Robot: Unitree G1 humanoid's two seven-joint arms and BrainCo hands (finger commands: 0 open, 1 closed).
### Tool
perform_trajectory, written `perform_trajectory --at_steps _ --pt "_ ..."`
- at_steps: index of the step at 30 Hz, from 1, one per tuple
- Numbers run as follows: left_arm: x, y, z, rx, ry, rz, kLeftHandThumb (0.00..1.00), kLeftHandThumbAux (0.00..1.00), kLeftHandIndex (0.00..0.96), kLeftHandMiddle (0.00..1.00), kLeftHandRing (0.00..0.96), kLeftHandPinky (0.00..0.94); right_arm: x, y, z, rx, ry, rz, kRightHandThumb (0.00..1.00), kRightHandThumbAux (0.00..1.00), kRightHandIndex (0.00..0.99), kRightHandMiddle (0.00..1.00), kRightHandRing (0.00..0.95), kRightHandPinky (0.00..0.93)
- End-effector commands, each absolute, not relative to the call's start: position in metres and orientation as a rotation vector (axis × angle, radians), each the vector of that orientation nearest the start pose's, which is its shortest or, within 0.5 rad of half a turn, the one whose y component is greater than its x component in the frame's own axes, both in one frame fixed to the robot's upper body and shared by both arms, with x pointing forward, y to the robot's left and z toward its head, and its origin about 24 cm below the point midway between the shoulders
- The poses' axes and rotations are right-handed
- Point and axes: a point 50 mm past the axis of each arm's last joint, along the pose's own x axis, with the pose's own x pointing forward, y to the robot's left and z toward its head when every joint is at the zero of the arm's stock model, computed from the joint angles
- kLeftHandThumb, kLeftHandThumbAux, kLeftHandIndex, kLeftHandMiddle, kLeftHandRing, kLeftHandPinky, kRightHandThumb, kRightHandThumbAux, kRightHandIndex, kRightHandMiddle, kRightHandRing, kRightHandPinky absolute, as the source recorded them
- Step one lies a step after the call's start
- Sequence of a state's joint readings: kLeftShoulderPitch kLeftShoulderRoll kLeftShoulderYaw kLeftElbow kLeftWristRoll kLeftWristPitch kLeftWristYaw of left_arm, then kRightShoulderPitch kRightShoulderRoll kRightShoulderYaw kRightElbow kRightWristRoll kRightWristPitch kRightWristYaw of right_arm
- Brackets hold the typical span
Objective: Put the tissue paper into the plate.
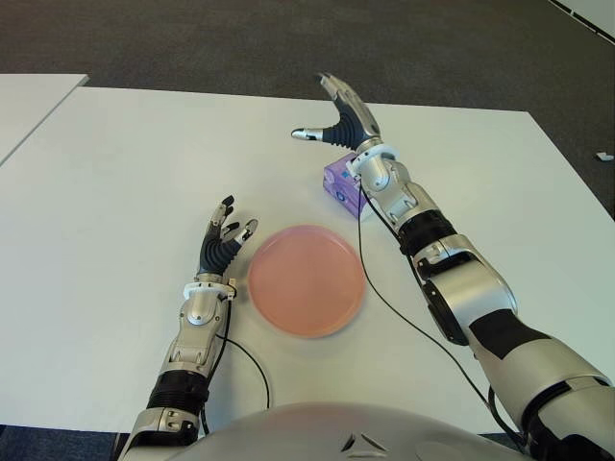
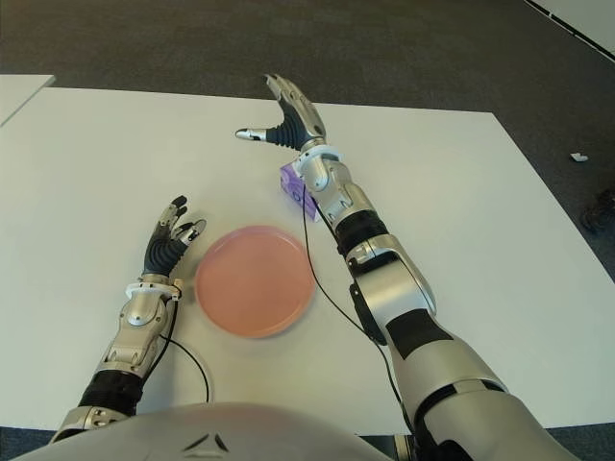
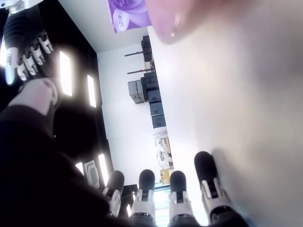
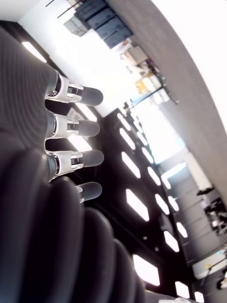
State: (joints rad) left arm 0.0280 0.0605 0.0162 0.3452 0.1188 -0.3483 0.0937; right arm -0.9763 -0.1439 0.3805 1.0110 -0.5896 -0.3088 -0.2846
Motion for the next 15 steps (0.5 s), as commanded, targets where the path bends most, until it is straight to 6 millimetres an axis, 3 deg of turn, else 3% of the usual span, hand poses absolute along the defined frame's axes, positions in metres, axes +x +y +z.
perform_trajectory --at_steps 1,9,15 --pt "0.224 0.164 -0.028 0.176 0.121 0.068 0.0 0.525 0.0 0.0 0.0 0.0 0.382 -0.065 0.095 -1.077 -0.37 0.33 0.189 0.483 0.0 0.0 0.0 0.004" --pt "0.221 0.165 -0.028 0.187 0.123 0.074 0.0 0.543 0.0 0.0 0.0 0.0 0.379 -0.08 0.075 -1.139 -0.29 0.326 0.228 0.532 0.0 0.0 0.0 0.0" --pt "0.22 0.166 -0.03 0.182 0.127 0.084 0.001 0.547 0.0 0.0 0.0 0.0 0.385 -0.101 0.075 -1.152 -0.222 0.275 0.249 0.562 0.0 0.012 0.0 0.0"
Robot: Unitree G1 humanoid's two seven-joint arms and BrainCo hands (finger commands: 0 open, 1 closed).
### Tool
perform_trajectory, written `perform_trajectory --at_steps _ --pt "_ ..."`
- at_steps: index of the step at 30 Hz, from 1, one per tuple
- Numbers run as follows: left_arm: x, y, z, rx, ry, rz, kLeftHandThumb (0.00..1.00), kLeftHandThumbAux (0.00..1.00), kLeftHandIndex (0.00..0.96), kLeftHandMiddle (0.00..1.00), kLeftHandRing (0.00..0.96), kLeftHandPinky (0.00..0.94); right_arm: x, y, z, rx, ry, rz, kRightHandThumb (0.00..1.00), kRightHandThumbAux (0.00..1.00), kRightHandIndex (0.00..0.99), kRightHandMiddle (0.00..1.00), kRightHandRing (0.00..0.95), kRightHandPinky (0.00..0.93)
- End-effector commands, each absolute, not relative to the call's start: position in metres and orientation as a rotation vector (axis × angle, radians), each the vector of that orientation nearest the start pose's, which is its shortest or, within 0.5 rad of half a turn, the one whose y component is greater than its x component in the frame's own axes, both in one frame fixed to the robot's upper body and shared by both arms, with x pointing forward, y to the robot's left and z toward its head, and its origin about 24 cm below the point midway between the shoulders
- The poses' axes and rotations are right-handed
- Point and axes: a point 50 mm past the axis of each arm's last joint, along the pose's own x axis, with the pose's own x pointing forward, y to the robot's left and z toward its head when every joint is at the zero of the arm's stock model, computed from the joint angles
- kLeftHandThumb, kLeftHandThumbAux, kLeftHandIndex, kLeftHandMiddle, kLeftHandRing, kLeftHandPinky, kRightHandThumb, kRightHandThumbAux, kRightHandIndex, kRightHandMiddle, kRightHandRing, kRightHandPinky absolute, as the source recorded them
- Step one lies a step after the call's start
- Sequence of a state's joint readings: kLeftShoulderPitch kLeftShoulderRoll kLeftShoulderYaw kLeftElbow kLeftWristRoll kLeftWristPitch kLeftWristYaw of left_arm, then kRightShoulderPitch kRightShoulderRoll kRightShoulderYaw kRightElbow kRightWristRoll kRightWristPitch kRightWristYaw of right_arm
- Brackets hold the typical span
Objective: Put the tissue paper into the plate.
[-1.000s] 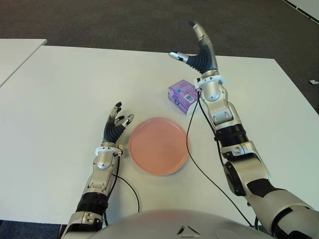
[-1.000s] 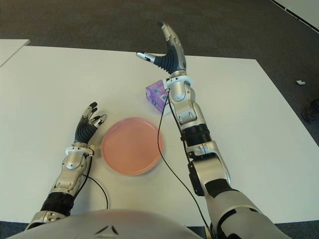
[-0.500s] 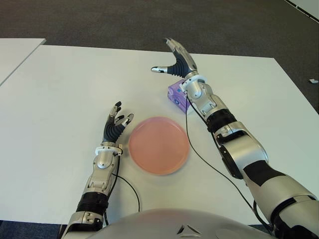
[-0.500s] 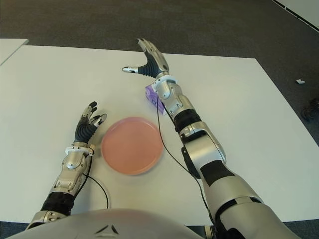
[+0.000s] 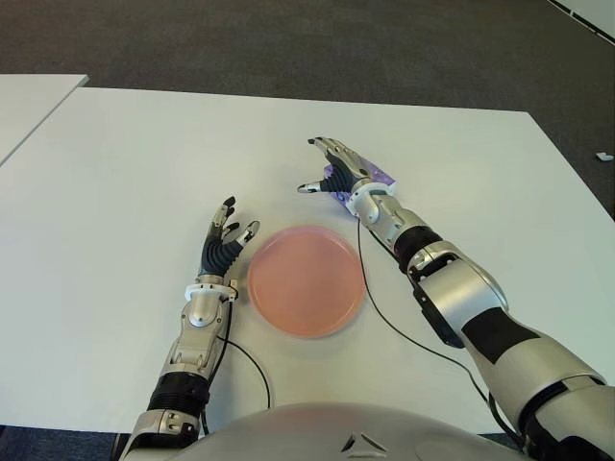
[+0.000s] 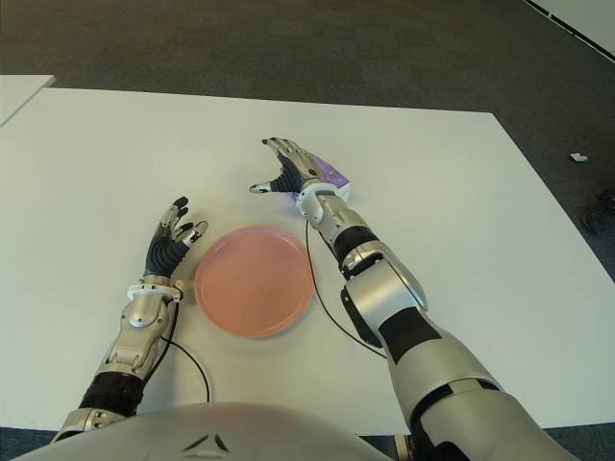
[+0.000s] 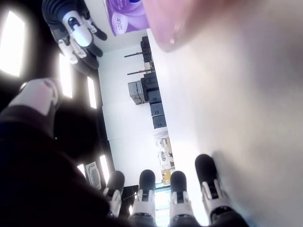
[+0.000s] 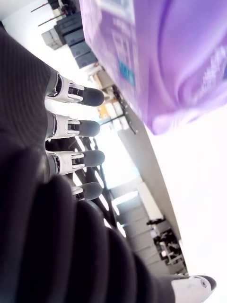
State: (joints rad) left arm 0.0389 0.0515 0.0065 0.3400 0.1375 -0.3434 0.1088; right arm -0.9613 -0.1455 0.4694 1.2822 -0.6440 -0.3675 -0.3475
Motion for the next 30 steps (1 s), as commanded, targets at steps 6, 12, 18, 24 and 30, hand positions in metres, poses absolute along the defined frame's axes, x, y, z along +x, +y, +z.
perform_trajectory --at_steps 6,12,18,24,30 --pt "0.218 0.168 -0.032 0.181 0.127 0.091 0.002 0.54 0.0 0.0 0.0 0.0 0.39 -0.119 0.078 -1.127 -0.15 0.209 0.264 0.57 0.0 0.015 0.0 0.0" --pt "0.217 0.169 -0.035 0.178 0.137 0.095 0.003 0.534 0.0 0.0 0.0 0.0 0.39 -0.13 0.075 -1.069 -0.087 0.14 0.267 0.568 0.0 0.013 0.0 0.0" --pt "0.216 0.17 -0.037 0.182 0.141 0.095 0.01 0.538 0.0 0.0 0.0 0.0 0.388 -0.144 0.071 -1.03 -0.052 0.079 0.254 0.548 0.0 0.002 0.0 0.0" --pt "0.215 0.172 -0.039 0.193 0.147 0.088 0.014 0.55 0.0 0.0 0.0 0.0 0.388 -0.157 0.07 -0.984 -0.014 0.022 0.232 0.525 0.0 0.0 0.0 0.0" --pt "0.216 0.173 -0.04 0.204 0.148 0.084 0.015 0.559 0.0 0.0 0.0 0.0 0.388 -0.168 0.072 -0.936 0.011 -0.031 0.219 0.512 0.0 0.0 0.0 0.0"
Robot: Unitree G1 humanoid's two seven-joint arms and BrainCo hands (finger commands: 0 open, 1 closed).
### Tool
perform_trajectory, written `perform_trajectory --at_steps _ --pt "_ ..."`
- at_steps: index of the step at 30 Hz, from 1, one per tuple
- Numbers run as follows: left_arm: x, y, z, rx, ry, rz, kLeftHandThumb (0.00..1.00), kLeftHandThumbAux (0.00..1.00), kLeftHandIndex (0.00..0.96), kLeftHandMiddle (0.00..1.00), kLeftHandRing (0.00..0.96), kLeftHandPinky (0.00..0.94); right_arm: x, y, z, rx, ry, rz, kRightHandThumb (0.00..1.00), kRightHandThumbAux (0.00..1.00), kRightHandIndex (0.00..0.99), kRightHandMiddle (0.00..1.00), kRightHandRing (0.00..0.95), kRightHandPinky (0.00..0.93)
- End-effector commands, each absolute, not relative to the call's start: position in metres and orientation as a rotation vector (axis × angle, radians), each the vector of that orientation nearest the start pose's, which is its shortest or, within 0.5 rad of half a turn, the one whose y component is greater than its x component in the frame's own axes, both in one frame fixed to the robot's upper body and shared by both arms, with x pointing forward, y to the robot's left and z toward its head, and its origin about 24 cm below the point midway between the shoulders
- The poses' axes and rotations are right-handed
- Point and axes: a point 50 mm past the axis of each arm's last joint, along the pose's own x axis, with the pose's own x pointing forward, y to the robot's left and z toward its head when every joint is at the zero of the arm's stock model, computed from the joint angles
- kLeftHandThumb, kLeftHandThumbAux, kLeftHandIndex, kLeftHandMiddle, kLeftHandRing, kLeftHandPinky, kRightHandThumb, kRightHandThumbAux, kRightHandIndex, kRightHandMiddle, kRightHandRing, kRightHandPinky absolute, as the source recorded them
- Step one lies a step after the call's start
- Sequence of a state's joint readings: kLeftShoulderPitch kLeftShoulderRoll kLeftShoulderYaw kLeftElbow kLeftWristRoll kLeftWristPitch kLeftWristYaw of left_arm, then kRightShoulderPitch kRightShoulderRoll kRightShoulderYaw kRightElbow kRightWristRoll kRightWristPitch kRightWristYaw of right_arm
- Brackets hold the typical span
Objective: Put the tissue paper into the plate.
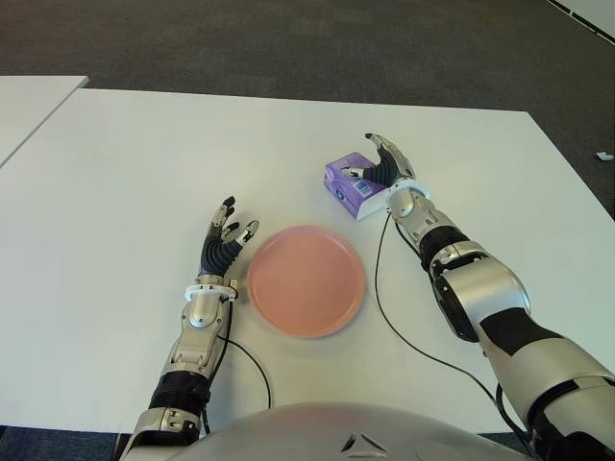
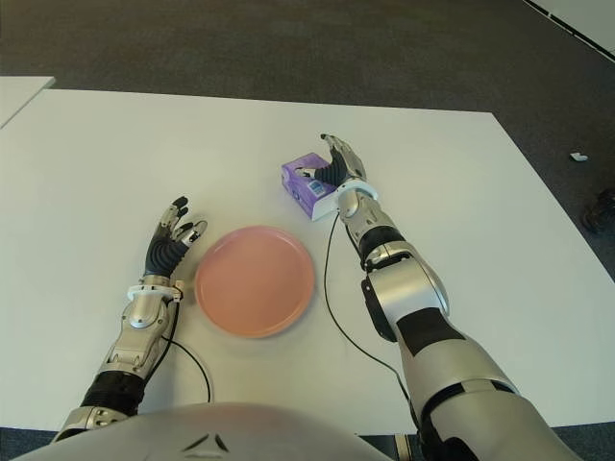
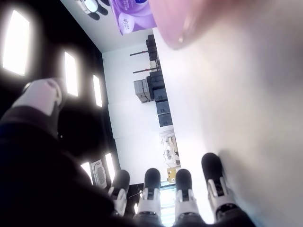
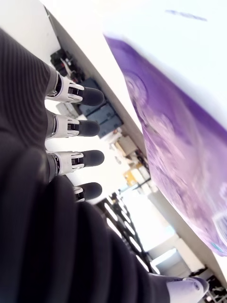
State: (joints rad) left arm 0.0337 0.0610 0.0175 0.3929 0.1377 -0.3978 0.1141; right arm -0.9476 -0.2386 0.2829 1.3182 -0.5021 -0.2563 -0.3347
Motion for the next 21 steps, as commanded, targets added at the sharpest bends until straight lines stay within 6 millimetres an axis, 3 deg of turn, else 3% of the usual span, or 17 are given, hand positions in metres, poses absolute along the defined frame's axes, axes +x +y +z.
perform_trajectory --at_steps 1,13,21 --pt "0.216 0.173 -0.04 0.205 0.148 0.083 0.015 0.56 0.0 0.0 0.0 0.0 0.388 -0.169 0.072 -0.931 0.013 -0.036 0.219 0.511 0.0 0.0 0.0 0.0" --pt "0.218 0.175 -0.04 0.209 0.149 0.076 0.022 0.56 0.0 0.0 0.0 0.0 0.386 -0.178 0.072 -0.919 0.013 -0.055 0.185 0.499 0.0 0.0 0.0 0.0" --pt "0.219 0.175 -0.039 0.216 0.13 0.066 0.021 0.569 0.0 0.0 0.0 0.0 0.383 -0.169 0.063 -0.919 0.005 -0.02 0.194 0.513 0.0 0.0 0.0 0.0"
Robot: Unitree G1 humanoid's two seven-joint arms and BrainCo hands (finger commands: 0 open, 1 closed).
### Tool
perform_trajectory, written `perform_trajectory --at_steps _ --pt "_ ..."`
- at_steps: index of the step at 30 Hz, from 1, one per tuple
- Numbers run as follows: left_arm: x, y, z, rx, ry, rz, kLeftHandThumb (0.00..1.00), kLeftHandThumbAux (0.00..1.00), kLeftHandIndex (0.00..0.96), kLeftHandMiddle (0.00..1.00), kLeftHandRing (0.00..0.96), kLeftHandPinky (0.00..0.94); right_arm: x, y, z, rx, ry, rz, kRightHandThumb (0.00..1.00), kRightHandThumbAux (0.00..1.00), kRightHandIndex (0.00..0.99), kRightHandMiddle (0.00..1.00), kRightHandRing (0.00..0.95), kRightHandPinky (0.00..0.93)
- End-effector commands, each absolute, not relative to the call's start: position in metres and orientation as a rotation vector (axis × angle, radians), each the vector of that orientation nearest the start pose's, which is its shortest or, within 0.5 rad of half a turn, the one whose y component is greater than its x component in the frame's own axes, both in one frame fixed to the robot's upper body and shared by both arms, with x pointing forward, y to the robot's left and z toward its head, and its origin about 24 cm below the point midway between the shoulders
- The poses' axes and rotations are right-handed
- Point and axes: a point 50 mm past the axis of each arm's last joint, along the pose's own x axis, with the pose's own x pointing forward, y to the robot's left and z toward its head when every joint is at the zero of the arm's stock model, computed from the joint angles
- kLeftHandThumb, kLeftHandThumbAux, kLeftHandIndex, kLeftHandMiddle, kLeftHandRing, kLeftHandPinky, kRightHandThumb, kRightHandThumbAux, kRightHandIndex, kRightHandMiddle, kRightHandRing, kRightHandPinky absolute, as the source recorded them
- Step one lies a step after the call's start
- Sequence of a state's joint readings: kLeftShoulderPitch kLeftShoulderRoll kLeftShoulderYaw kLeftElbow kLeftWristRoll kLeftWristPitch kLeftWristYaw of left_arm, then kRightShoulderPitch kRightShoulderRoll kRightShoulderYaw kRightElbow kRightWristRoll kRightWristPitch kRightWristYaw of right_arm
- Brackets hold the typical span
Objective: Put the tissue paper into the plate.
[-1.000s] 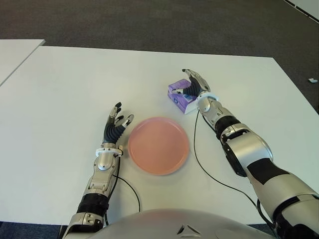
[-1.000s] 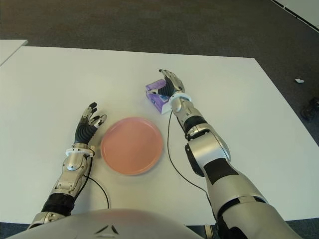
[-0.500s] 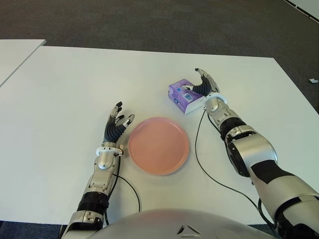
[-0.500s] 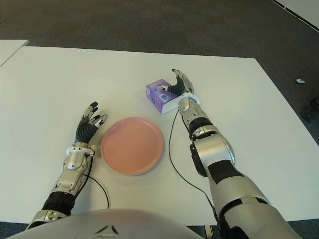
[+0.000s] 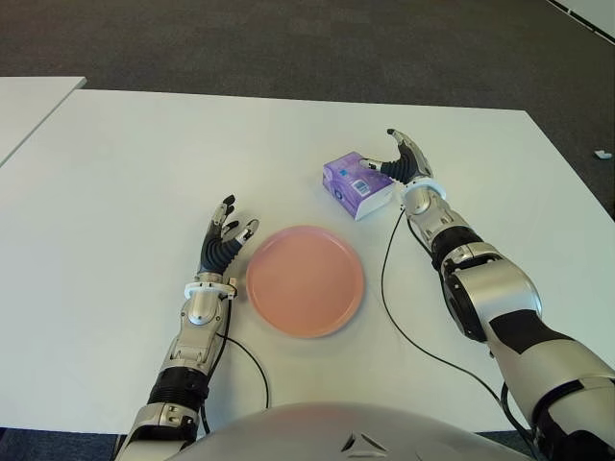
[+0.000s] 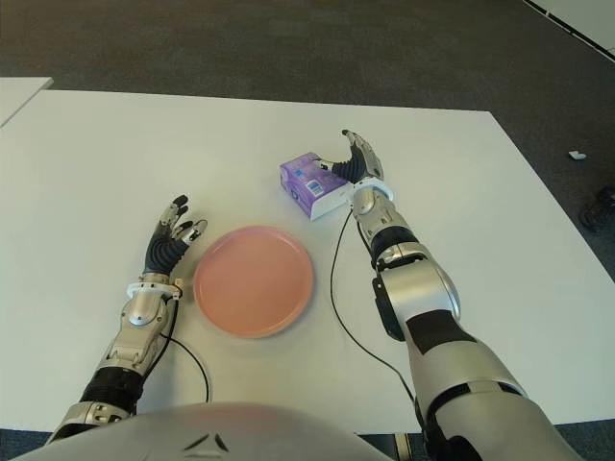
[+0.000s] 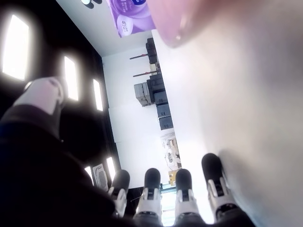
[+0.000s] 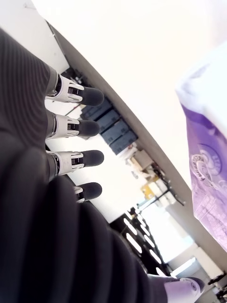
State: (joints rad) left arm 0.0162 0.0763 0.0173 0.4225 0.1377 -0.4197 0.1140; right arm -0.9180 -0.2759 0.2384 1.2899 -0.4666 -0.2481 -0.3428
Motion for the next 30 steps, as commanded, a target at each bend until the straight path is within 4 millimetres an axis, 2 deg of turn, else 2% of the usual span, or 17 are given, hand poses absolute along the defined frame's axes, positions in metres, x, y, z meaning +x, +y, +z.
perform_trajectory --at_steps 1,14,30 --pt "0.219 0.175 -0.039 0.217 0.129 0.064 0.02 0.569 0.0 0.0 0.0 0.0 0.382 -0.168 0.063 -0.92 0.004 -0.014 0.195 0.514 0.0 0.0 0.0 0.0" --pt "0.221 0.175 -0.04 0.226 0.13 0.074 0.009 0.562 0.0 0.0 0.0 0.0 0.378 -0.152 0.053 -0.965 -0.007 0.073 0.211 0.532 0.0 0.0 0.0 0.0" --pt "0.222 0.174 -0.041 0.215 0.14 0.075 0.016 0.561 0.0 0.0 0.0 0.0 0.376 -0.143 0.051 -0.999 -0.046 0.13 0.209 0.548 0.0 0.0 0.0 0.0"
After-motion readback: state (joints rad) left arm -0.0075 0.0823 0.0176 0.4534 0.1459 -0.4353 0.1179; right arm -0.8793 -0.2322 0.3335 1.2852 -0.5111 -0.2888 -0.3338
